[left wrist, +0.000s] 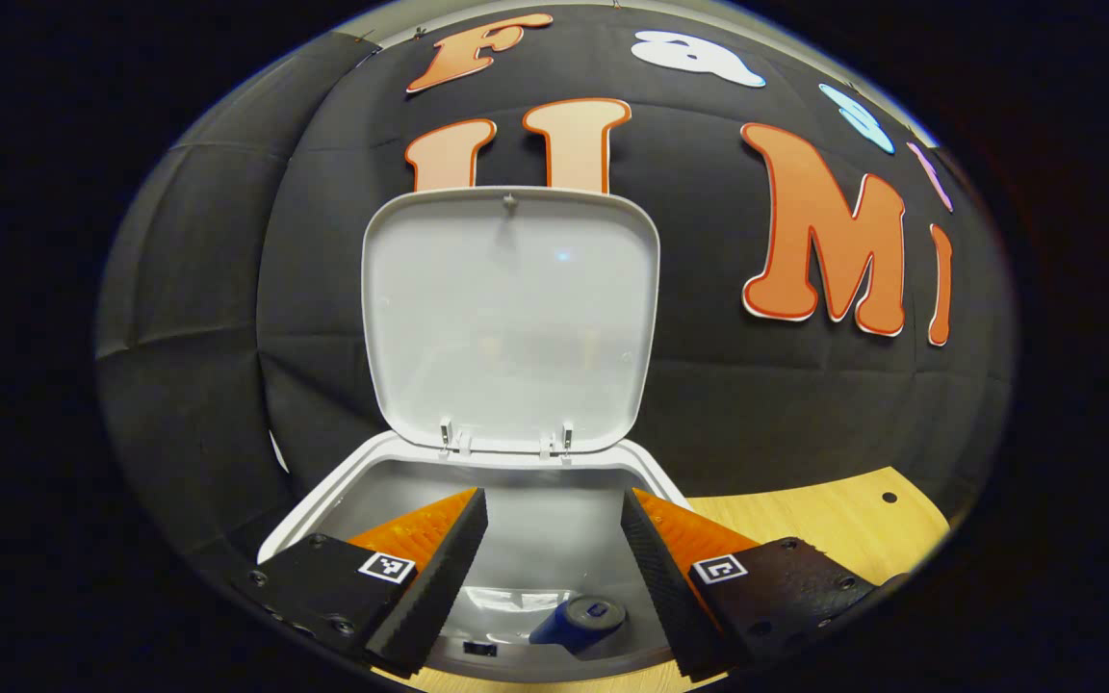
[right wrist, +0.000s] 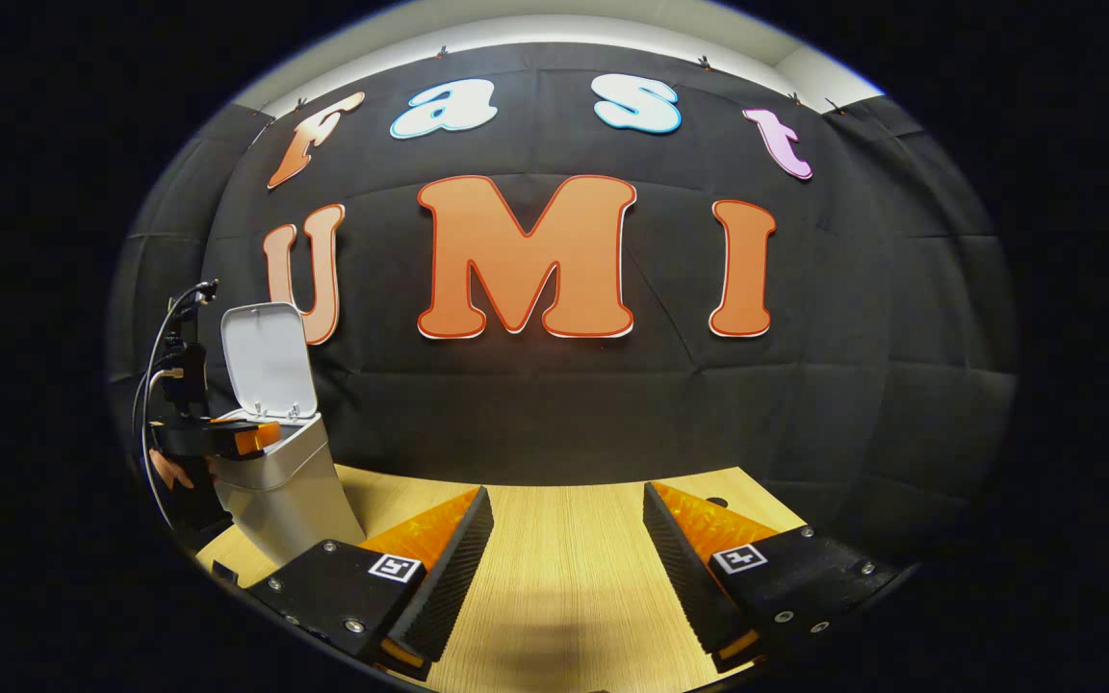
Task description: Press the lid of the desktop garbage bin to open it, pick up the crumpled paper on the desktop and throw it into the bin, then pick up the pop can on the desktop and drop it into the bin, and finally close the garbage bin lid.
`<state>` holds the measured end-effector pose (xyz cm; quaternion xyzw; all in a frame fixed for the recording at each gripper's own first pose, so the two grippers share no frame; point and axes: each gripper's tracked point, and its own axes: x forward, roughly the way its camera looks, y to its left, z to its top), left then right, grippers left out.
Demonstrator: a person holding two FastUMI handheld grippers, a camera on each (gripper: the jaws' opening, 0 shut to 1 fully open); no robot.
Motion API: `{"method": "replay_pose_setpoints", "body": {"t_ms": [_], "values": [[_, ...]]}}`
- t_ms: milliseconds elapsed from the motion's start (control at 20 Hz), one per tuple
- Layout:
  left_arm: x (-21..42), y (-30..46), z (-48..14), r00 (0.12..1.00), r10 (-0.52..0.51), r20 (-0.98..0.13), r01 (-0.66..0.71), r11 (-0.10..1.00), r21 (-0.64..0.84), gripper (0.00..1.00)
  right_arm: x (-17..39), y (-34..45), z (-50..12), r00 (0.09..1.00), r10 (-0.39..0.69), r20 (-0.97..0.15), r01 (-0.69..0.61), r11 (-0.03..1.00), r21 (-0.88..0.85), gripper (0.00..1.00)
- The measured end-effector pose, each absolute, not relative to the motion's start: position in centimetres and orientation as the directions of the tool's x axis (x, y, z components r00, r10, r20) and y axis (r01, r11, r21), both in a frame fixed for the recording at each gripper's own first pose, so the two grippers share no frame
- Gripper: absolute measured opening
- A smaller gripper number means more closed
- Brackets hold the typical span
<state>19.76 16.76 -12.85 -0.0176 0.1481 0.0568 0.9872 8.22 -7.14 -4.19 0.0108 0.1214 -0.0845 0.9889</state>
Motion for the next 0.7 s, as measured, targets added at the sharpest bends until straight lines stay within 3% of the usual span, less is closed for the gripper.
{"method": "replay_pose_setpoints", "body": {"t_ms": [300,500,700], "values": [[21.1,16.3,0.1,0.994,0.089,-0.059,-0.088,0.996,0.021,0.88,8.1,-7.5,-3.5,0.959,-0.167,-0.231,0.173,0.985,0.007,0.94],[24.5,18.1,7.7,0.994,0.108,0.013,-0.107,0.994,-0.03,0.88,7.9,-7.6,-3.0,0.962,-0.165,-0.218,0.173,0.985,0.014,0.94],[29.0,19.8,11.3,0.994,0.106,0.038,-0.106,0.994,-0.014,0.87,7.7,-7.8,-2.9,0.961,-0.172,-0.217,0.179,0.984,0.014,0.94]]}}
